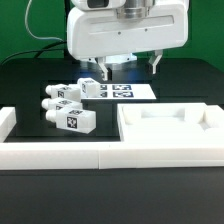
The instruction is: Assemble one leg
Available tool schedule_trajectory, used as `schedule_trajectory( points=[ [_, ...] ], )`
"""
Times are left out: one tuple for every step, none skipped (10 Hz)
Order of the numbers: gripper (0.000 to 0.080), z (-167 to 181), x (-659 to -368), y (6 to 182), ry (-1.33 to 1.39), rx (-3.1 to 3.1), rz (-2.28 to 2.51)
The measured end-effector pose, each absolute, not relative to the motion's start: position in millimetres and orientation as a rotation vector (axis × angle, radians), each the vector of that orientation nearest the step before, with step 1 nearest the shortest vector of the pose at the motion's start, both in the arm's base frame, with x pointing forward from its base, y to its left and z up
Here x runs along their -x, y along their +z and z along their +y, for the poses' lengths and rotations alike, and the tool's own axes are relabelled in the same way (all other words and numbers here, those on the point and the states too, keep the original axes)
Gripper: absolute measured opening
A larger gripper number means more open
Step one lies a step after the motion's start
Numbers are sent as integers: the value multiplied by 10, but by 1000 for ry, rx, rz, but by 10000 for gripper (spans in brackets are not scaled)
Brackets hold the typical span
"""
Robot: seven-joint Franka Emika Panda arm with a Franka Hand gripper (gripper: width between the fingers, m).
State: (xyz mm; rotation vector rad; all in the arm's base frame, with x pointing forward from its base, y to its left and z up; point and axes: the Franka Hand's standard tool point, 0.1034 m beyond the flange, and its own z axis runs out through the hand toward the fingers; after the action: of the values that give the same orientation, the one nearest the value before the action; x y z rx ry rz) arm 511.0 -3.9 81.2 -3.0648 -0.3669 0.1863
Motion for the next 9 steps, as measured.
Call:
schedule_trajectory(
  points=[
    [648, -41, -5068, 803, 223, 3058, -368],
    [648, -152, -4950, 775, 263, 3051, -405],
    [648, -344, -4735, 793, 417, 3046, -436],
    [648, -548, -4612, 821, 507, 3070, -490],
    [648, -675, -4522, 813, 570, 3049, -530],
    [648, -714, -4448, 767, 654, 3028, -500],
    [648, -658, -4471, 767, 721, 3009, -510],
    [648, -620, -4465, 765, 811, 2979, -518],
    [648, -597, -4457, 746, 887, 2952, -521]
  ],
)
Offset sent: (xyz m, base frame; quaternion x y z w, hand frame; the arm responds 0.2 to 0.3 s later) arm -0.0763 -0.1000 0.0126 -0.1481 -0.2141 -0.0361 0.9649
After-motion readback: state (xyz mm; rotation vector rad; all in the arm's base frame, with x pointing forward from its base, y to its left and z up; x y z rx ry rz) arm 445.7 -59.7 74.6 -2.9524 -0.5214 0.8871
